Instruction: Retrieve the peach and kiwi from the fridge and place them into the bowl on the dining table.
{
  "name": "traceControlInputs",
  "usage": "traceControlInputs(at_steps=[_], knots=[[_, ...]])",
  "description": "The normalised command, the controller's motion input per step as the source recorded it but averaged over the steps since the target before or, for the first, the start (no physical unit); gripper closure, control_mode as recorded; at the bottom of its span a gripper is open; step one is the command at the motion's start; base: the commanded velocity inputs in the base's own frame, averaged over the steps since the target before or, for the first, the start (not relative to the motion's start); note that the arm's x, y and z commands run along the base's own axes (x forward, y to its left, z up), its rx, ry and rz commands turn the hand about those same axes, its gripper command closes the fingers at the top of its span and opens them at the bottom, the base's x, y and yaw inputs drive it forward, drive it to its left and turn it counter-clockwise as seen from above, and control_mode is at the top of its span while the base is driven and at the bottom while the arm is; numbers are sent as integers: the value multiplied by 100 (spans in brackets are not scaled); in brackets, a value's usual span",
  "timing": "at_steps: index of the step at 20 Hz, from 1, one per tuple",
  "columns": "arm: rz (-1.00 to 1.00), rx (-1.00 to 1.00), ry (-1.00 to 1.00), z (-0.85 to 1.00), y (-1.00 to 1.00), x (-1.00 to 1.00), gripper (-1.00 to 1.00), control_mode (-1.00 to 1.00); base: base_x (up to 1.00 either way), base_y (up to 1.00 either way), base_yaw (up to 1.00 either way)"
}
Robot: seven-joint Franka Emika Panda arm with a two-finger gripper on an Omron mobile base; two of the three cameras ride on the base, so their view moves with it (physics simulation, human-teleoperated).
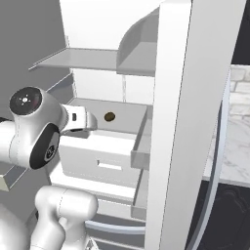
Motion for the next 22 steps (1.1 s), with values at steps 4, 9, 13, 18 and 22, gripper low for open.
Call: traceControlInputs(at_steps=[4, 9, 13, 18, 22], knots=[[-1, 3, 0, -15, 0, 17, -100, -100, 0, 0, 0], [-7, 7, 0, -3, 0, 17, -100, -100, 0, 0, 0], [-14, 9, 0, -7, 0, 18, -100, -100, 0, 0, 0], [-13, 11, 2, -7, 0, 17, -100, -100, 0, 0, 0], [-3, 12, 4, -16, 0, 24, -100, -100, 0, 0, 0]])
